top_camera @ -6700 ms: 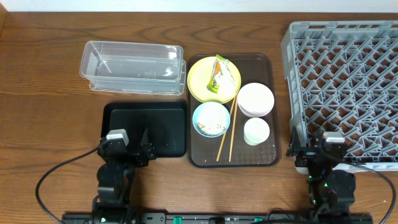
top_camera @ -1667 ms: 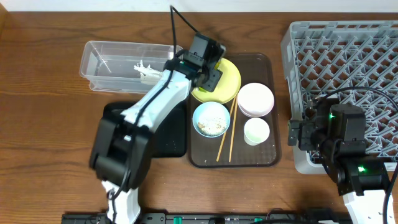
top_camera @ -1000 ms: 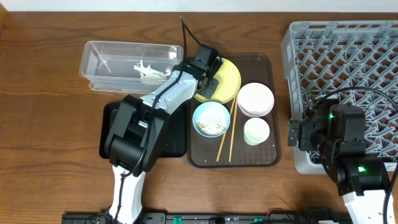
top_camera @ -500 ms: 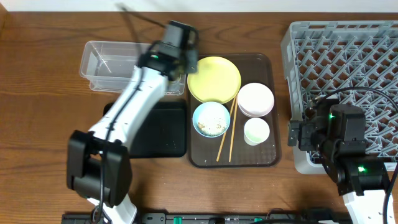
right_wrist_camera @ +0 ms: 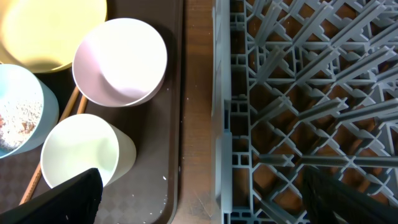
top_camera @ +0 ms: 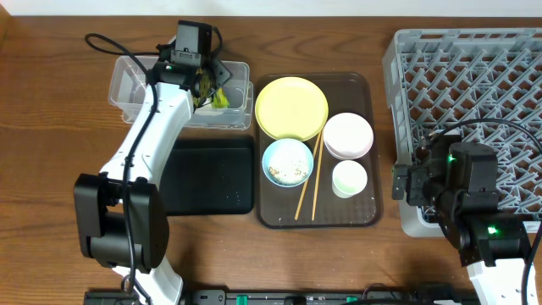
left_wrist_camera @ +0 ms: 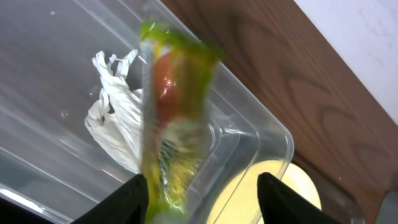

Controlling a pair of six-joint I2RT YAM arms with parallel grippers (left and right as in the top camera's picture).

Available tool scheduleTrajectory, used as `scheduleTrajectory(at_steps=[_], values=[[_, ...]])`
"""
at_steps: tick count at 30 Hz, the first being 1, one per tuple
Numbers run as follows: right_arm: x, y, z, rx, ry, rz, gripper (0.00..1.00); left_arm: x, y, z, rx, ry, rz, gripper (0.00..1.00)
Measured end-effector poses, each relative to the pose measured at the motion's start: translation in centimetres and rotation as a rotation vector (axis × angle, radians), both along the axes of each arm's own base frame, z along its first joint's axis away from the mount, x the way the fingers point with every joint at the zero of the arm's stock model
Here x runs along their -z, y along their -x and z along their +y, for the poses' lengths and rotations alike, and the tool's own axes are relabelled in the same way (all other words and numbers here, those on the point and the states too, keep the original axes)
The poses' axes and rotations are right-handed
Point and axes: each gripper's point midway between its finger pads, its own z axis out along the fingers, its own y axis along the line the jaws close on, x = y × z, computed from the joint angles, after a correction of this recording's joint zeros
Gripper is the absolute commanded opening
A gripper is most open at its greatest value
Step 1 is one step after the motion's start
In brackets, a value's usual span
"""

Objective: Sort waste into correct bins and load items into the dishwasher rack
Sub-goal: 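Move the wrapper left and release it into the clear bin, then reach left gripper to the light-blue bowl rim and grasp it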

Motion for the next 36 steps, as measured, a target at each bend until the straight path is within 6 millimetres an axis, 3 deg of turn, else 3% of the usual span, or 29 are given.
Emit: scheduleTrajectory(at_steps=[4,7,11,14,16,23,30,36], values=[[0.0,0.0,0.0,0.000,0.000,0.000,0.99,-0.2,0.4,-0.4,0.008,0.003,0.006,0.62],[0.0,0.0,0.0,0.000,0.000,0.000,0.99,-1.5,1.5,-1.7,0.038,0.004,0.004,0.62],[0.0,0.0,0.0,0.000,0.000,0.000,0.99,-2.8,4.0,-4.9,0.118,0.000,0.022,0.59],[0.0,0.0,0.0,0.000,0.000,0.001,0.99,-2.6,6.2,-8.5,0.229,-0.021,0.056,0.58],[0.0,0.0,0.0,0.000,0.000,0.001,0.99,-1.8,7.5,-11.7,0.356,-0.057,0.068,0.58],[0.0,0.0,0.0,0.000,0.000,0.001,0.99,2.2,12.0,-18.8,0.692,-0.174,0.144,0.58],[0.0,0.0,0.0,0.000,0.000,0.001,0.99,7.0,15.1,-22.0,0.841,-0.246,0.246,0.56],[0.0,0.0,0.0,0.000,0.000,0.001,0.99,10.2,16.4,-22.7,0.891,-0.283,0.314,0.46]])
